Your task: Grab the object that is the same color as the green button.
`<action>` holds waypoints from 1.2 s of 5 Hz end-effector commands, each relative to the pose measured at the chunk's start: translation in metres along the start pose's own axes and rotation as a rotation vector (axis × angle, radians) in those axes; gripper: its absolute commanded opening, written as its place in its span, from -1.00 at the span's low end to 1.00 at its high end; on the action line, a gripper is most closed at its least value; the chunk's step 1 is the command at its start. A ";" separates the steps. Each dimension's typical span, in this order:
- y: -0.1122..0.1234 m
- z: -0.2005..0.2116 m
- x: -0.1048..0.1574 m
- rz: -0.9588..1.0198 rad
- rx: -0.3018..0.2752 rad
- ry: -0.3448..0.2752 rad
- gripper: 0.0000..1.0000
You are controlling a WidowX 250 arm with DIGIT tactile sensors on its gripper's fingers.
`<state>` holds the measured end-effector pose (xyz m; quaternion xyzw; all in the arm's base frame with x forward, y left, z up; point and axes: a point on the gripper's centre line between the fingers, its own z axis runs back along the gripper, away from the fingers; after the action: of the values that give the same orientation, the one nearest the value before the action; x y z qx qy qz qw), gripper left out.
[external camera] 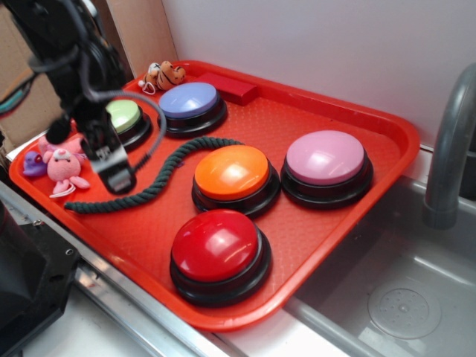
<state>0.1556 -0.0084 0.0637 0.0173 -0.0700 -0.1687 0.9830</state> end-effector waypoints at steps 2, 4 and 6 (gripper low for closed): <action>0.003 -0.049 0.003 -0.045 -0.028 0.000 1.00; 0.004 -0.060 0.006 -0.031 -0.002 0.035 1.00; 0.007 -0.061 0.008 0.005 0.001 0.034 -1.00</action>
<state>0.1767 -0.0043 0.0086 0.0197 -0.0566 -0.1665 0.9842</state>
